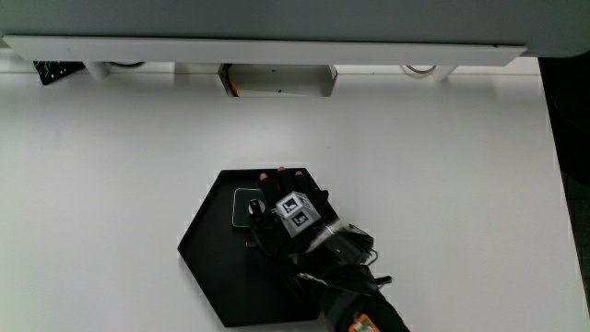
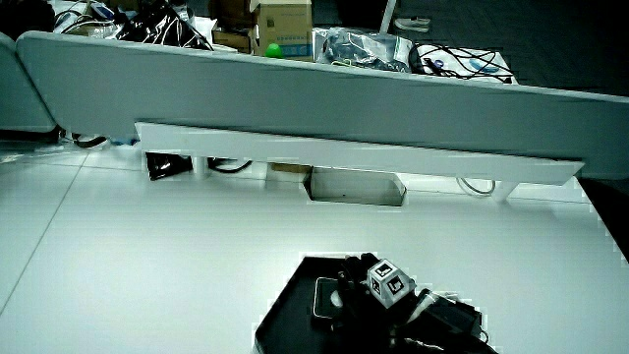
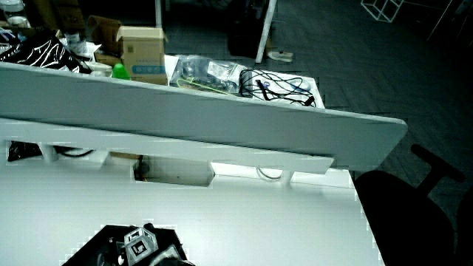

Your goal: Place speaker into plate

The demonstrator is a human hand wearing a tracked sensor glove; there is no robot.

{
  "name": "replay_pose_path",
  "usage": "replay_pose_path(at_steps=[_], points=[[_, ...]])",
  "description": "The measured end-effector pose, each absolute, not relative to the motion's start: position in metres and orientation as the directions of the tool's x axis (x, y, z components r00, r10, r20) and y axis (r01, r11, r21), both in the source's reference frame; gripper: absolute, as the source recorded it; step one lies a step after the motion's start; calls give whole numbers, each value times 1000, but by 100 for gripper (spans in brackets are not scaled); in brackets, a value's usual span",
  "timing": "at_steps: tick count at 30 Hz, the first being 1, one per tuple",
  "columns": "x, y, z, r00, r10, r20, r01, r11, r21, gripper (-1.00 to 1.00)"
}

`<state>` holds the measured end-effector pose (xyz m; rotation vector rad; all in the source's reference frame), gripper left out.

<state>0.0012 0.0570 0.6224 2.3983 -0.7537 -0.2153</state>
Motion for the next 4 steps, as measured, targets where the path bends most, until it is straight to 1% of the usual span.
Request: replay_pose_path(at_steps=[2, 3, 4], points=[[7, 60, 615, 827, -560, 51, -487, -670, 560, -100], [10, 62, 618, 826, -560, 66, -492, -658, 571, -100], [12, 63, 617, 828, -557, 56, -488, -669, 561, -100]])
